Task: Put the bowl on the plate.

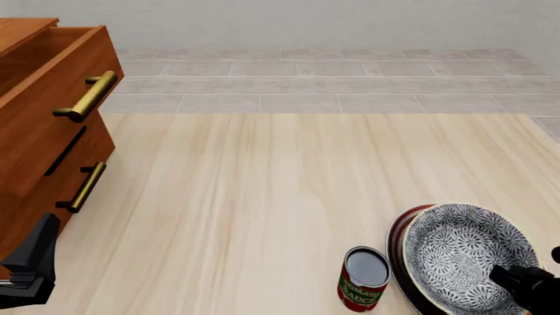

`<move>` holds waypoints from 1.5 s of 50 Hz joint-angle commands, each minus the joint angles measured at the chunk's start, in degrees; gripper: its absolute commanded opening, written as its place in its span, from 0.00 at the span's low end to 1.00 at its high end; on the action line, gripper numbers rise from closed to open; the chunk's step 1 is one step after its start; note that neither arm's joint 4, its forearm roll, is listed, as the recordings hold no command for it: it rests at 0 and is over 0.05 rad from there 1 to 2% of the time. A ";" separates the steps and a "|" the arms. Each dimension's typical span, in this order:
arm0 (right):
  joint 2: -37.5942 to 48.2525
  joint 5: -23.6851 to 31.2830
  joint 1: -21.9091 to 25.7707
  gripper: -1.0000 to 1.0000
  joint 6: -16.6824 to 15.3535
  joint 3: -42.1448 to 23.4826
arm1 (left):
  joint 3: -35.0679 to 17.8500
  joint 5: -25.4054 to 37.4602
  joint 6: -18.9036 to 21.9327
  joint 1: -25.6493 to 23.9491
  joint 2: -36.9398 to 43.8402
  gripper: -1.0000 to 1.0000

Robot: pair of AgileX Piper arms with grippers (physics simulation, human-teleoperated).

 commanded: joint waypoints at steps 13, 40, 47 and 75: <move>0.68 0.11 -1.67 1.00 -1.28 -0.66 | 0.00 0.00 0.00 0.00 -0.01 1.00; -3.75 7.34 -4.68 1.00 -4.53 -6.00 | 0.00 0.00 0.00 -0.01 0.00 1.00; -6.38 10.87 -4.40 1.00 -4.97 -8.25 | 0.00 0.00 0.00 0.00 0.00 1.00; -9.59 20.20 -4.06 1.00 -8.62 -20.95 | 0.00 0.00 0.01 0.00 0.00 1.00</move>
